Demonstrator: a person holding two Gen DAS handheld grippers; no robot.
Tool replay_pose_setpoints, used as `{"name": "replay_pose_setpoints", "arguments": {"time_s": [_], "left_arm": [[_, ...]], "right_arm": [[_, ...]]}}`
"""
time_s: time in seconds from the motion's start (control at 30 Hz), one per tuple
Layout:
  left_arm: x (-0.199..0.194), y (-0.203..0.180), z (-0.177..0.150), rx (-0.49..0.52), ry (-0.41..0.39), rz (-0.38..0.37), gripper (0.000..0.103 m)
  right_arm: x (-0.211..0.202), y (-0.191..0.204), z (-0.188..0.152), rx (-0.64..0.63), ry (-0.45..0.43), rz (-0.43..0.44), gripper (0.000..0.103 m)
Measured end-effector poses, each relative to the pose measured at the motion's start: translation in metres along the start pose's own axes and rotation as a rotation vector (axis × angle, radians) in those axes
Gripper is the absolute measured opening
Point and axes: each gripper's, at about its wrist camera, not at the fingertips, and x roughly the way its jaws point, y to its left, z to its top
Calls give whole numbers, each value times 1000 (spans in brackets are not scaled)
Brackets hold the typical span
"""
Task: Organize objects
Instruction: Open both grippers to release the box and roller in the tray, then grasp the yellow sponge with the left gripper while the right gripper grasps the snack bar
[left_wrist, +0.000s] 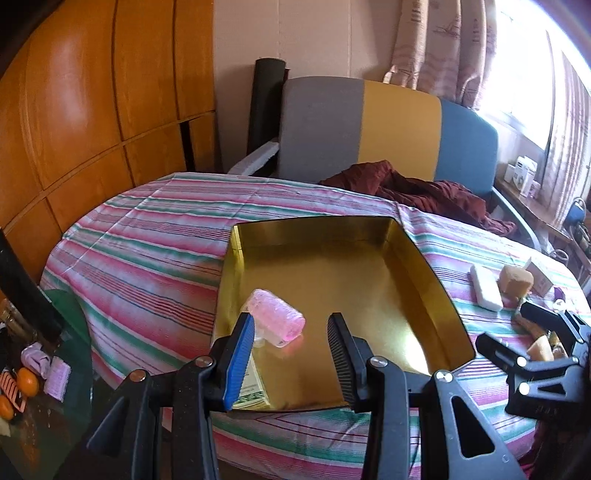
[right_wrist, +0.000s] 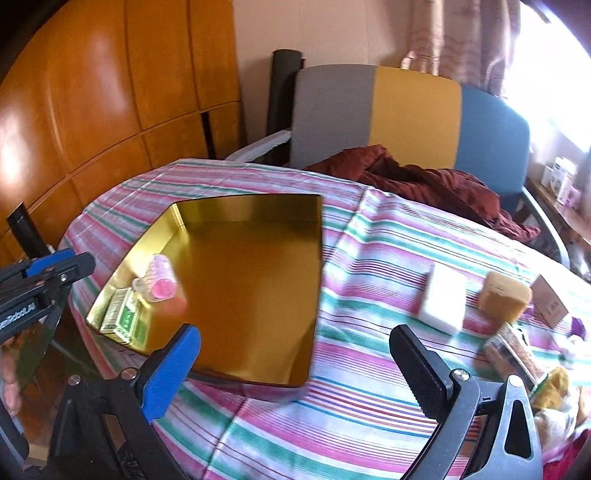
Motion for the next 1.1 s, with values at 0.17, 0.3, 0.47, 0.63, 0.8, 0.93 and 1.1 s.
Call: {"name": "replay_pose_setpoints", "arguments": {"time_s": [0.17,0.3,0.47,0.63,0.8,0.93,1.1], "left_arm": [[-3,-14,3,46,-15,-3,41],[-1,-27,5,87,-12,-20,41],[3,-51,7,154,2,-91,41],[9,-92,10,254,15,-203,41],[13,-148,7,386,41,-366,41],[22,-206,-2,486,110,-523,41],[31,-270,-24,589,207,-691,45]], "right_arm": [[-8,-33,0,61,-13,-54,103],[-17,-61,-2,106,-26,-106,103],[-34,-108,-10,177,-29,-187,103],[-56,-170,-20,301,-31,-280,103],[-94,-240,-40,507,-70,-390,103],[-119,-279,-56,625,-99,-451,103],[-138,-309,-75,717,-111,-466,103]]}}
